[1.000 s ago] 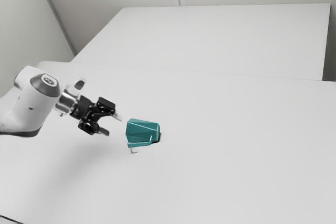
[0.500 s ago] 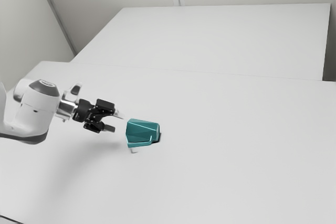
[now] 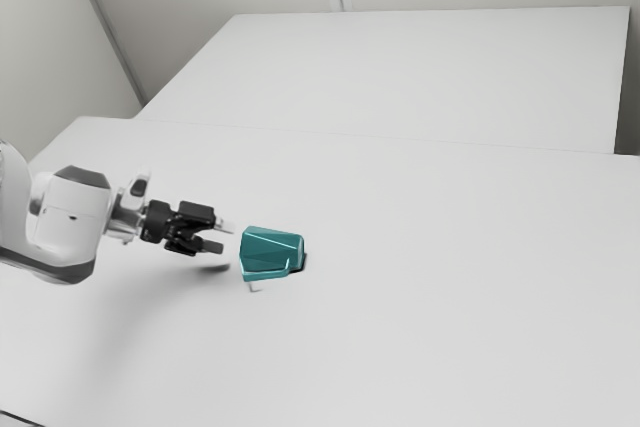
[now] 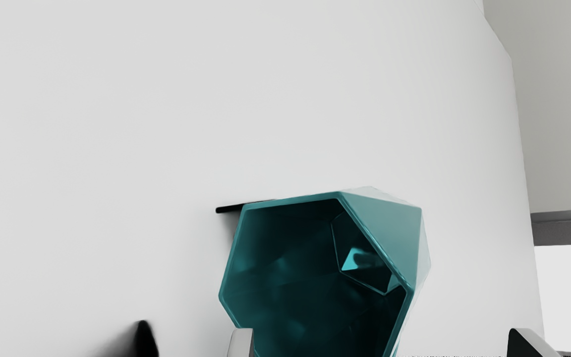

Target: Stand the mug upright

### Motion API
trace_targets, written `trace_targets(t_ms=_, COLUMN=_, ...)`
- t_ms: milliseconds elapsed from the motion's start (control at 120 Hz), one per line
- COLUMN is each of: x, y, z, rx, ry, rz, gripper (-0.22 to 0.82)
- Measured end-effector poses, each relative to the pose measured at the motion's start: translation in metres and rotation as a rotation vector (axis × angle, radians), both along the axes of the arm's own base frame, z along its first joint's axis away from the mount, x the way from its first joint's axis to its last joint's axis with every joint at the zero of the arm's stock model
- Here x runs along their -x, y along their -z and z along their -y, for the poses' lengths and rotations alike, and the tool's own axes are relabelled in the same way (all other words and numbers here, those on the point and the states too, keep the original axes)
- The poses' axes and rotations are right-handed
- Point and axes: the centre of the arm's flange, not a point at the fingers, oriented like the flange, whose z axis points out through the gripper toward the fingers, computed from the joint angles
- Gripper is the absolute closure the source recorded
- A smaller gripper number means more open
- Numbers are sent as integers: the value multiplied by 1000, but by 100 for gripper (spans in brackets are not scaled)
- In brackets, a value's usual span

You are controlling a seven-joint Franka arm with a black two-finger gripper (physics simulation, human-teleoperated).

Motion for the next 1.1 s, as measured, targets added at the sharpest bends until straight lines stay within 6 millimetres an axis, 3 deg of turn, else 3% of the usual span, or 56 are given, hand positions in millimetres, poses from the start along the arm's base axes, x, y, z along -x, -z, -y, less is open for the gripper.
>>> trace_targets(t_ms=733, x=-24, y=22, z=48, rx=29, ry=136, rz=116, gripper=10)
trace_targets(t_ms=858, x=-26, y=22, z=50, rx=34, ry=140, rz=130, gripper=20)
trace_targets(t_ms=1100, x=-26, y=25, z=52, rx=41, ry=146, rz=142, gripper=53)
